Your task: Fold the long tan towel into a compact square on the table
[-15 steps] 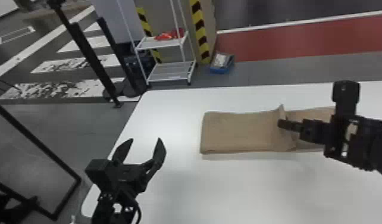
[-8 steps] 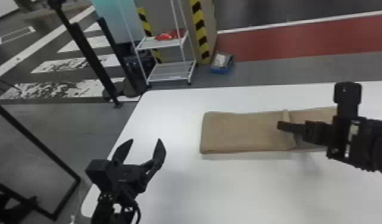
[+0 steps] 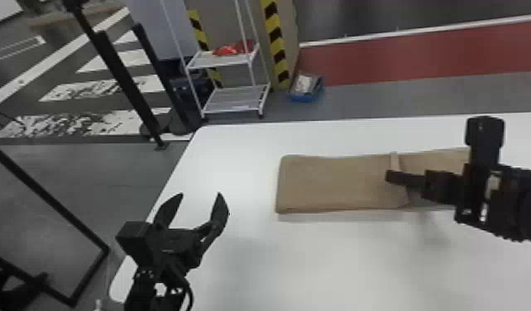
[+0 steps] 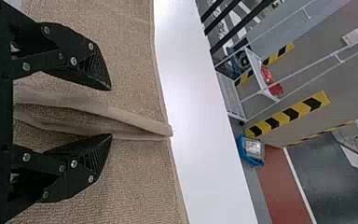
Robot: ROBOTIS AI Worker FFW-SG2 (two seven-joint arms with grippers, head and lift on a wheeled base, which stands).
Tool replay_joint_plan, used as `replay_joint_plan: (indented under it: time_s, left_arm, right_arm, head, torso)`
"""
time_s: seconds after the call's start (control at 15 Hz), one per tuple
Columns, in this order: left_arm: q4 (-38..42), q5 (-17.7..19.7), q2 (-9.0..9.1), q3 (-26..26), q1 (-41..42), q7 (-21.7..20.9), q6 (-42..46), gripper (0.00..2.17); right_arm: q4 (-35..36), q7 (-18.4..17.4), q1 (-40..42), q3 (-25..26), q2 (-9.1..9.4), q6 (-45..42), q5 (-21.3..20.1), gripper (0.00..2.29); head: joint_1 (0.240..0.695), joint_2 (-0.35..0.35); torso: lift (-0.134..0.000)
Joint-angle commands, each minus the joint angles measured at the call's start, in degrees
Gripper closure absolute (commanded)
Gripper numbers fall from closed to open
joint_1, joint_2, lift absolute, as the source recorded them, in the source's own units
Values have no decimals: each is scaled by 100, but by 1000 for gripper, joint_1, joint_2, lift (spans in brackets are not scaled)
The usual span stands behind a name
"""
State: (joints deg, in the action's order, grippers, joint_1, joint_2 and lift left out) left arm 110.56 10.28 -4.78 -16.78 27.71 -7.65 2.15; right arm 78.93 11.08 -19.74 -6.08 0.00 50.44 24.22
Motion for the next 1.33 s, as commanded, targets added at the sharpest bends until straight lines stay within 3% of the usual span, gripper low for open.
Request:
replay_joint_plan:
  time_s: [0.0, 1.13, 1.2, 1.27]
  left_arm:
    - [-9, 0, 4, -1, -3, 0, 0, 147]
    - [-96, 9, -32, 26, -12, -26, 0, 147]
    - [-105, 9, -32, 26, -12, -26, 18, 147]
    - [-105, 9, -32, 26, -12, -26, 18, 147]
  right_arm:
    - [-1, 0, 49, 81, 5, 33, -14, 626]
    - [-71, 44, -83, 72, 5, 120, -49, 795]
    - [-71, 52, -91, 72, 5, 120, -49, 957]
    - [-71, 52, -91, 63, 5, 120, -49, 971]
  head:
    - [695, 339]
    - [695, 330]
    - [695, 329]
    - [695, 330]
  torso:
    - [-123]
    - [-123]
    - [-123]
    - [-123]
